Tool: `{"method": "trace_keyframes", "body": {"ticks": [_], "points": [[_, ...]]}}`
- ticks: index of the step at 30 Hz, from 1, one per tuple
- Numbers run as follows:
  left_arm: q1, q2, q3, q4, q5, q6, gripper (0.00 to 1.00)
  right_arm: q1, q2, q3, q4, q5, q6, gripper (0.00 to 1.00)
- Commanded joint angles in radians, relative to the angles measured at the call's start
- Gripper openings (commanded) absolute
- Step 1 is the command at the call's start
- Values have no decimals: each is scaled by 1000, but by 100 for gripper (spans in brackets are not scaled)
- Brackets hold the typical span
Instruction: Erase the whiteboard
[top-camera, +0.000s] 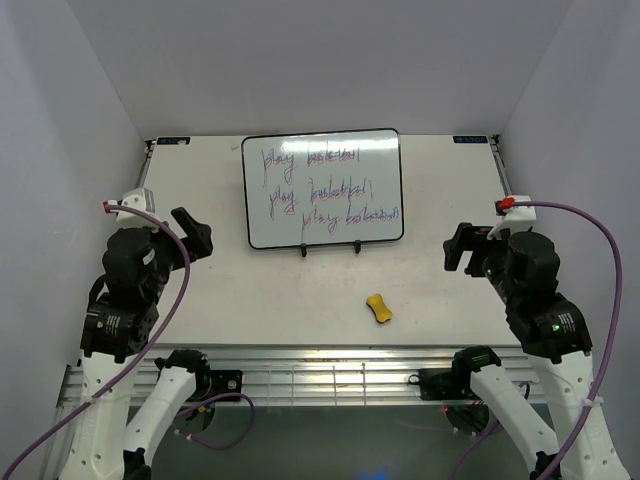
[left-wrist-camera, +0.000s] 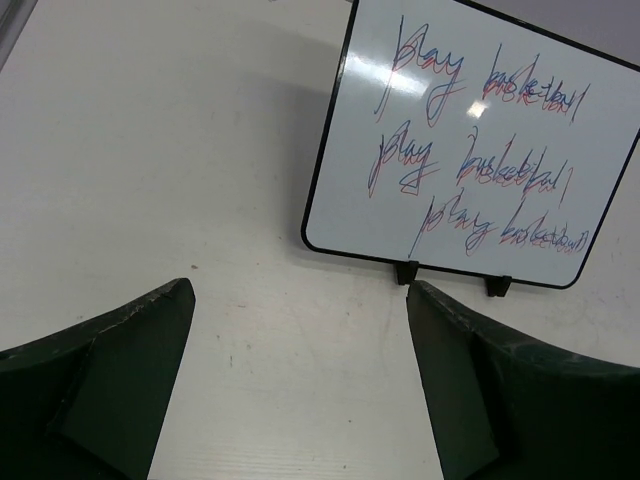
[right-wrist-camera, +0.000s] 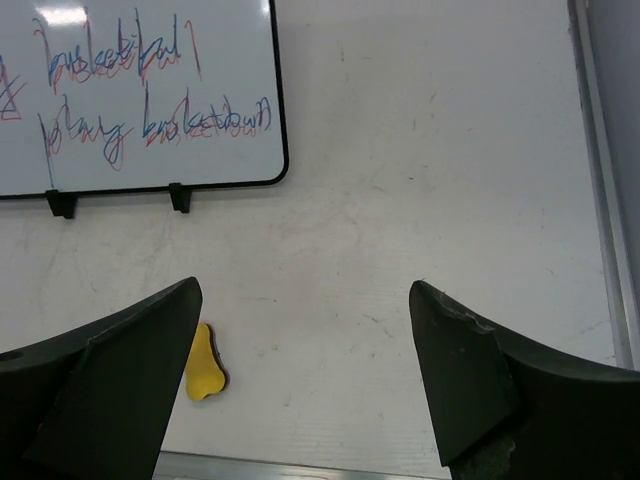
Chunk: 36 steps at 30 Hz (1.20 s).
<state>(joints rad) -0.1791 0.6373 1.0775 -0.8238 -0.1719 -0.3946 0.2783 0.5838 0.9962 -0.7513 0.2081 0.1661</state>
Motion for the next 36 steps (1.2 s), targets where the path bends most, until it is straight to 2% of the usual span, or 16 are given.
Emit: {"method": "trace_keyframes", "body": {"ticks": [1,5,6,7,13,14,17,19,20,21,22,23,25,28,29,36], "points": [[-2,12,-22,80,44,4,98,12,-2,-51,102,-102,-27,90],[-3,68,-71,178,150,-27,98,12,-22,-113,171,-170,9,90],[-3,87,-82,243,249,-20,98,12,-30,-119,181,-171,10,90],[-2,132,-90,277,280,-17,98,12,-35,-126,190,-171,7,90],[4,399,-71,492,307,-43,98,12,-61,-146,178,-225,-34,90],[12,480,-56,506,319,-40,98,12,-70,-154,178,-249,-39,90],[62,593,-25,589,379,-10,98,12,-101,-175,176,-303,-43,90],[171,643,-21,684,531,-6,98,12,-113,-179,173,-338,-45,90],[223,697,-22,722,690,-4,98,13,-114,-176,170,-370,-53,90],[289,725,-25,814,772,-6,98,13,-116,-174,164,-383,-56,90],[314,757,-33,886,864,-22,98,13,-116,-172,162,-394,-56,90],[340,792,-22,923,1022,-50,98,15,-118,-172,162,-409,-56,90],[382,899,-1,1029,1162,-101,98,15,-122,-174,167,-433,-57,90],[380,1039,68,1075,1245,-116,98,16,-125,-188,184,-518,-66,90],[380,1074,103,1118,1311,-125,98,16,-125,-192,187,-562,-68,90],[369,1355,252,1224,1400,-208,98,21,-122,-191,196,-661,-82,90]]}}
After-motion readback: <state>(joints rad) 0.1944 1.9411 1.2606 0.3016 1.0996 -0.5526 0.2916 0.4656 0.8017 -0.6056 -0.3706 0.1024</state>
